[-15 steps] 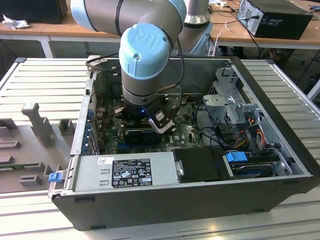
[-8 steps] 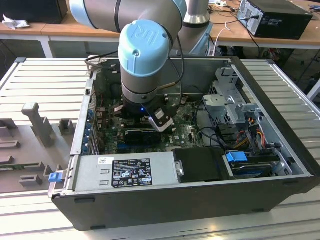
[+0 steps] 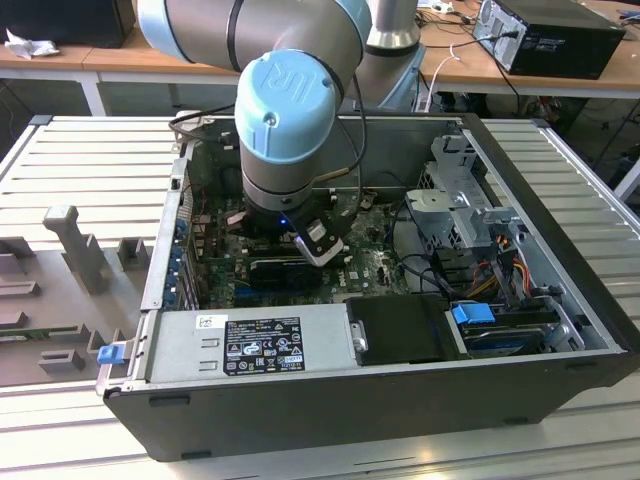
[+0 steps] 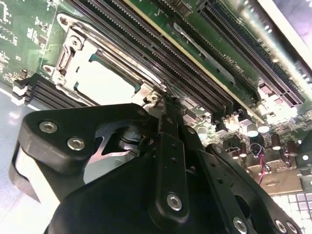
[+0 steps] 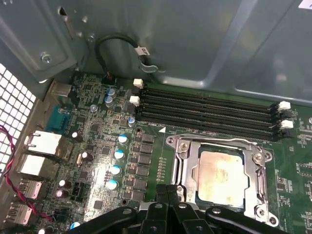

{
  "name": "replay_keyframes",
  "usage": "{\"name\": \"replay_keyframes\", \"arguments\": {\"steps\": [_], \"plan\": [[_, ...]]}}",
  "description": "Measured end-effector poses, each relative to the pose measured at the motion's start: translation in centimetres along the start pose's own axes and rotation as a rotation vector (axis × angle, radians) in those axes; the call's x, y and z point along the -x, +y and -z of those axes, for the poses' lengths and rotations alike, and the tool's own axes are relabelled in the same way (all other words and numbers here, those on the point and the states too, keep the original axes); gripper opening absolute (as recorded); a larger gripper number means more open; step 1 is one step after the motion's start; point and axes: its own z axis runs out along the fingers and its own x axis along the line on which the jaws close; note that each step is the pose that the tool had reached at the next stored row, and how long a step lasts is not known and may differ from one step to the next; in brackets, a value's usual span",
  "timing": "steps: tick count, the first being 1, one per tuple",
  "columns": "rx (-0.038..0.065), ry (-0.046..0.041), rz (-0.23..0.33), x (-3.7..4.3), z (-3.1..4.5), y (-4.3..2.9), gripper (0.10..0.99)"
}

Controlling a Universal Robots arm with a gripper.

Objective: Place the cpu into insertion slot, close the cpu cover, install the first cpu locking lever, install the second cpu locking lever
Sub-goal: 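Install the second cpu locking lever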

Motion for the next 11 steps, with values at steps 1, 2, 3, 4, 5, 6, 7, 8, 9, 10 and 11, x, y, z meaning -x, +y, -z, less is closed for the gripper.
{"name": "replay_keyframes", "arguments": {"steps": [1,2,3,4,5,6,7,8,9,10,11], "plan": [[0.0,0.0001,0.0,-0.01,0.01,0.01,0.106],[-0.001,0.0002,0.0,-0.01,0.02,0.02,0.106],[-0.004,0.0005,0.0,0.0,0.01,0.02,0.106],[-0.006,0.0009,0.0,-0.01,0.01,0.01,0.106],[-0.009,0.0013,0.0,-0.01,-0.01,0.0,0.106],[-0.009,0.0014,0.0,-0.01,-0.05,-0.01,0.106],[-0.01,0.0015,0.0,-0.01,-0.04,-0.01,0.106],[-0.01,0.0015,0.0,-0.01,0.09,0.04,0.106],[-0.01,0.0014,0.0,0.02,0.74,0.35,0.106],[-0.01,0.0013,0.0,0.04,1.13,0.56,0.106],[-0.01,0.0014,0.0,0.05,1.35,0.67,0.106]]}}
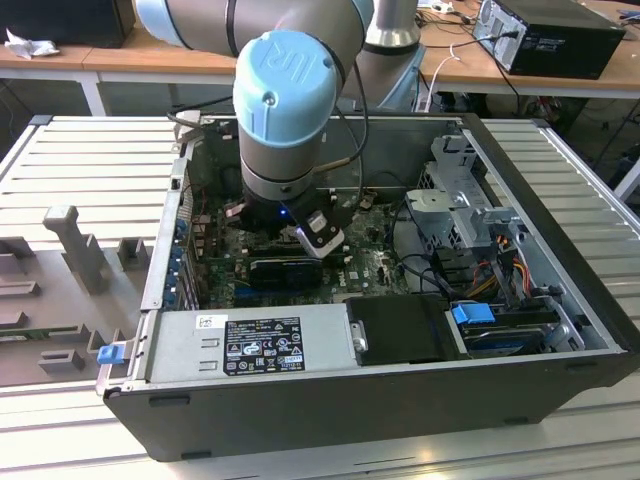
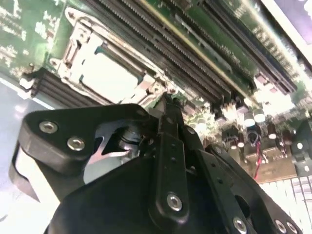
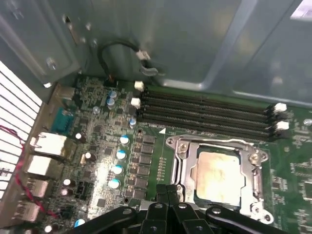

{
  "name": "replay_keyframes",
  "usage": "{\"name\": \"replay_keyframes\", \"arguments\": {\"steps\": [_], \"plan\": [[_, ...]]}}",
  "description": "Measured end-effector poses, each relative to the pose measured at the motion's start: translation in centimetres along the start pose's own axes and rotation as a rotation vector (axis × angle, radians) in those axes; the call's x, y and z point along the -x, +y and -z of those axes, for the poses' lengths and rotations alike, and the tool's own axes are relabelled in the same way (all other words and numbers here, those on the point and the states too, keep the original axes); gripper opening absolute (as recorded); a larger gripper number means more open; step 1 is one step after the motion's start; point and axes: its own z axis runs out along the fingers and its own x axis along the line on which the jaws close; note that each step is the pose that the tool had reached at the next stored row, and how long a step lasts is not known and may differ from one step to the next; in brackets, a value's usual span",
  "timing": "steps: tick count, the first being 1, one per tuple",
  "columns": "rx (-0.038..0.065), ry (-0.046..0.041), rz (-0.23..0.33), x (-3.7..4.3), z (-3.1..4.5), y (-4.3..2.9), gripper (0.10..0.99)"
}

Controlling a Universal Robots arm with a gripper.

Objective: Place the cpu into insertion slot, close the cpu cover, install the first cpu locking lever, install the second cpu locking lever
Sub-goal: 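Install the second cpu locking lever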

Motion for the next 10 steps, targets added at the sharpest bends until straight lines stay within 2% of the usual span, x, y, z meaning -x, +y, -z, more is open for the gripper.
{"name": "replay_keyframes", "arguments": {"steps": [5,10], "plan": [[0.0,0.0001,0.0,0.04,0.99,0.48,0.106],[0.0,-0.0001,0.0,0.04,1.12,0.54,0.106]]}}
